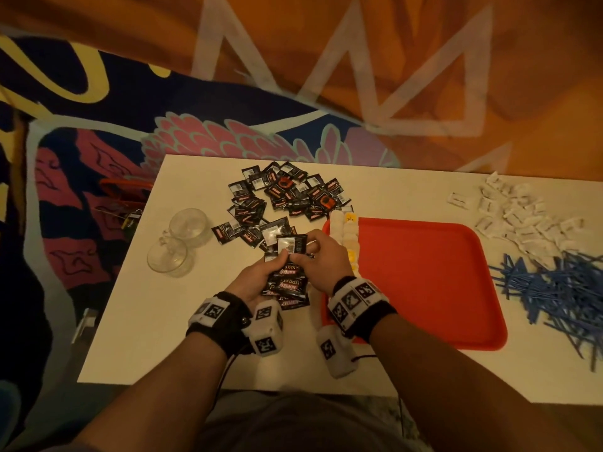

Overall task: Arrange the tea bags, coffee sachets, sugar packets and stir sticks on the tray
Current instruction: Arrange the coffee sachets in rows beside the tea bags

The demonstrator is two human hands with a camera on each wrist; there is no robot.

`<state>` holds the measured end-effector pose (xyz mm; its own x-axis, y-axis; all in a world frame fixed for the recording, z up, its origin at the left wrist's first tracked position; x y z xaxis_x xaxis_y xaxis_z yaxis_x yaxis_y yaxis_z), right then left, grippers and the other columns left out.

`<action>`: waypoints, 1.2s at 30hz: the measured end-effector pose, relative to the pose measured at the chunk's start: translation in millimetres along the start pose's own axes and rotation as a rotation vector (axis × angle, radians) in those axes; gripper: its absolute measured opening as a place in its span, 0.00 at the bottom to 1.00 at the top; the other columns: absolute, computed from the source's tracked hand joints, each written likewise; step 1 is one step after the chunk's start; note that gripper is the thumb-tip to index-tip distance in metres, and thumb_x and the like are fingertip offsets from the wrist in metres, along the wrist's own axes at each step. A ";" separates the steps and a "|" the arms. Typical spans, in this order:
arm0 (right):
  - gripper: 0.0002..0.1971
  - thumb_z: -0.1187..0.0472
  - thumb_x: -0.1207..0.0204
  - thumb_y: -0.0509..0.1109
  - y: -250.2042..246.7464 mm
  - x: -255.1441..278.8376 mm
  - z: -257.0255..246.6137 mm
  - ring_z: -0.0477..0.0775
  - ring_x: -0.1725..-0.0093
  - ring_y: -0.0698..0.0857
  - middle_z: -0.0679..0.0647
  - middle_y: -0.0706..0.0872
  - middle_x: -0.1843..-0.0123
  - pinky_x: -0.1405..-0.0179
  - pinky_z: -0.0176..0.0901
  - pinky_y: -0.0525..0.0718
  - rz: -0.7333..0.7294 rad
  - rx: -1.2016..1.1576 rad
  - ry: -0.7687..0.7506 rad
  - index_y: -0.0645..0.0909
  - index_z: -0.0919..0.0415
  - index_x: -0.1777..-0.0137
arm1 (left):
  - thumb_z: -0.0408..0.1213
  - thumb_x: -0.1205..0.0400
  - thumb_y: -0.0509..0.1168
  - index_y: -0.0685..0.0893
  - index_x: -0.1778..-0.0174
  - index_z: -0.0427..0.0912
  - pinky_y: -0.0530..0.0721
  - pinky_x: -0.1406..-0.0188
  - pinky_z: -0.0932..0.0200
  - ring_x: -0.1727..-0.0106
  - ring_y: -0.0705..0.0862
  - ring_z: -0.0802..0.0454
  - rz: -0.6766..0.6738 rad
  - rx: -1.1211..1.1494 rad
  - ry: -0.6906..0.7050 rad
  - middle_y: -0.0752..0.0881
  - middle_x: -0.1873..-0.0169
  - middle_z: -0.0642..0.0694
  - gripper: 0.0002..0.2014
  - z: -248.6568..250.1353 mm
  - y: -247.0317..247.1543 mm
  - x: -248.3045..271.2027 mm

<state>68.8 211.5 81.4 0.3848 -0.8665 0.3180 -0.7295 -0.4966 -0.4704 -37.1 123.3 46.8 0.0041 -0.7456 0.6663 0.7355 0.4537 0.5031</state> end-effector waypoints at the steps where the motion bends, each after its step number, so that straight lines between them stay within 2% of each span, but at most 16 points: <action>1: 0.11 0.58 0.25 0.76 -2.6 -0.7 1.7 0.48 0.55 0.86 0.49 0.86 0.53 0.67 0.32 0.80 0.009 -0.018 0.024 0.79 0.52 0.46 | 0.44 0.21 0.70 0.79 0.28 0.34 0.87 0.46 0.43 0.53 0.90 0.37 -0.005 -0.003 0.001 0.89 0.49 0.32 0.28 -0.9 -1.2 -0.3; 4: 0.12 0.59 0.23 0.75 -10.3 -1.0 2.1 0.50 0.56 0.88 0.55 0.89 0.51 0.74 0.31 0.80 -0.014 -0.076 0.051 0.78 0.55 0.43 | 0.40 0.19 0.70 0.75 0.24 0.35 0.89 0.47 0.44 0.49 0.90 0.37 -0.041 -0.021 0.015 0.87 0.42 0.29 0.28 -1.0 -2.3 1.1; 6: 0.10 0.59 0.23 0.75 -14.5 -0.8 1.7 0.53 0.55 0.89 0.55 0.90 0.54 0.68 0.36 0.83 -0.016 -0.079 0.043 0.77 0.55 0.46 | 0.39 0.21 0.72 0.74 0.23 0.34 0.89 0.50 0.45 0.49 0.90 0.37 -0.068 -0.046 0.022 0.86 0.41 0.28 0.31 0.2 0.1 4.1; 9: 0.07 0.58 0.26 0.77 -25.1 -1.7 5.8 0.52 0.52 0.88 0.50 0.89 0.55 0.55 0.45 0.86 0.070 -0.058 0.066 0.80 0.54 0.54 | 0.37 0.26 0.75 0.71 0.22 0.32 0.89 0.54 0.46 0.50 0.90 0.37 -0.084 -0.081 0.025 0.87 0.43 0.27 0.37 1.4 -1.4 4.6; 12: 0.06 0.60 0.26 0.77 -37.4 1.7 2.3 0.51 0.53 0.89 0.48 0.89 0.53 0.51 0.52 0.90 0.170 -0.169 0.066 0.82 0.51 0.57 | 0.31 0.20 0.70 0.71 0.23 0.31 0.90 0.57 0.46 0.52 0.91 0.35 -0.025 -0.091 0.020 0.87 0.43 0.26 0.30 3.3 -7.5 2.7; 14: 0.08 0.63 0.24 0.75 -44.7 6.6 -7.9 0.50 0.54 0.89 0.47 0.88 0.53 0.55 0.46 0.90 0.213 -0.244 0.000 0.81 0.49 0.55 | 0.29 0.18 0.66 0.73 0.25 0.29 0.91 0.59 0.45 0.55 0.92 0.35 -0.009 -0.089 0.011 0.89 0.46 0.27 0.24 4.9 -6.6 1.0; 17: 0.18 0.69 0.24 0.73 -49.2 15.3 -23.5 0.43 0.58 0.86 0.40 0.88 0.55 0.56 0.38 0.88 0.238 -0.259 -0.166 0.84 0.38 0.54 | 0.27 0.15 0.63 0.76 0.29 0.30 0.91 0.60 0.44 0.56 0.92 0.34 0.034 -0.072 0.030 0.89 0.48 0.26 0.18 8.7 -5.2 0.3; 19: 0.21 0.74 0.25 0.72 -44.4 22.2 -31.1 0.33 0.53 0.84 0.37 0.89 0.51 0.50 0.28 0.84 0.202 -0.144 -0.314 0.88 0.41 0.52 | 0.28 0.20 0.68 0.78 0.31 0.32 0.90 0.51 0.37 0.50 0.90 0.31 0.067 -0.043 0.052 0.87 0.43 0.24 0.20 11.4 -6.8 -1.5; 21: 0.19 0.75 0.25 0.71 -35.5 28.4 -35.5 0.29 0.45 0.81 0.43 0.89 0.43 0.37 0.26 0.78 0.117 0.034 -0.408 0.90 0.49 0.47 | 0.32 0.27 0.75 0.79 0.31 0.33 0.82 0.35 0.29 0.41 0.87 0.28 0.113 -0.006 0.077 0.85 0.38 0.25 0.28 15.3 -11.4 -4.2; 24: 0.18 0.72 0.22 0.66 -21.2 33.8 -32.8 0.45 0.32 0.80 0.49 0.84 0.31 0.25 0.36 0.71 -0.031 0.314 -0.440 0.88 0.54 0.39 | 0.35 0.30 0.78 0.80 0.30 0.34 0.76 0.29 0.27 0.36 0.85 0.28 0.153 0.051 0.116 0.86 0.37 0.28 0.31 21.7 -14.2 -5.3; 26: 0.20 0.71 0.21 0.64 -15.2 37.3 -28.3 0.48 0.27 0.77 0.48 0.81 0.27 0.23 0.38 0.68 -0.086 0.438 -0.443 0.85 0.53 0.34 | 0.37 0.33 0.81 0.79 0.29 0.35 0.78 0.31 0.26 0.36 0.85 0.29 0.154 0.035 0.123 0.85 0.36 0.28 0.36 24.2 -12.2 -5.2; 29: 0.24 0.72 0.26 0.65 -14.2 38.8 -22.5 0.45 0.26 0.75 0.46 0.80 0.26 0.26 0.30 0.69 -0.128 0.365 -0.379 0.84 0.52 0.33 | 0.34 0.29 0.78 0.78 0.27 0.35 0.86 0.41 0.31 0.39 0.87 0.30 0.161 0.005 0.115 0.86 0.37 0.28 0.33 26.3 -9.7 -4.5; 31: 0.19 0.70 0.25 0.69 -22.1 34.2 -21.5 0.41 0.35 0.81 0.48 0.83 0.31 0.38 0.24 0.77 -0.048 0.131 -0.292 0.85 0.53 0.37 | 0.29 0.25 0.73 0.78 0.28 0.33 0.90 0.52 0.37 0.42 0.89 0.30 0.149 0.030 0.099 0.87 0.40 0.27 0.28 25.4 -7.5 -3.6; 33: 0.17 0.59 0.28 0.78 -28.9 24.3 -14.3 0.40 0.49 0.84 0.48 0.85 0.41 0.52 0.31 0.85 0.084 -0.096 -0.137 0.82 0.52 0.39 | 0.26 0.22 0.71 0.78 0.29 0.34 0.90 0.53 0.36 0.43 0.89 0.30 0.140 0.054 0.096 0.87 0.39 0.28 0.24 24.9 -5.0 -3.9; 35: 0.27 0.48 0.36 0.84 -25.7 13.5 -3.8 0.48 0.55 0.85 0.49 0.84 0.51 0.55 0.45 0.88 0.100 -0.175 0.027 0.76 0.51 0.40 | 0.24 0.21 0.71 0.78 0.29 0.36 0.90 0.52 0.36 0.41 0.89 0.31 0.132 0.049 0.113 0.86 0.37 0.29 0.23 24.3 -1.8 -5.6; 36: 0.28 0.47 0.37 0.85 -21.7 9.5 -0.2 0.51 0.55 0.87 0.50 0.84 0.54 0.54 0.49 0.89 0.063 -0.170 0.082 0.76 0.52 0.41 | 0.25 0.21 0.71 0.78 0.29 0.36 0.90 0.52 0.37 0.41 0.88 0.31 0.133 0.047 0.117 0.86 0.36 0.29 0.23 23.7 0.0 -6.2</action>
<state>88.2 214.1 94.8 0.2932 -0.8849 0.3619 -0.8380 -0.4201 -0.3481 -53.2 139.5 55.7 0.1804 -0.7282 0.6612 0.6908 0.5724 0.4419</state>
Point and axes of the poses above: each hand's wrist, its own x-axis away from the middle knuckle, its own y-axis out of the palm, z = x × y, the point moved 6 cm from there along -x, towards the middle knuckle
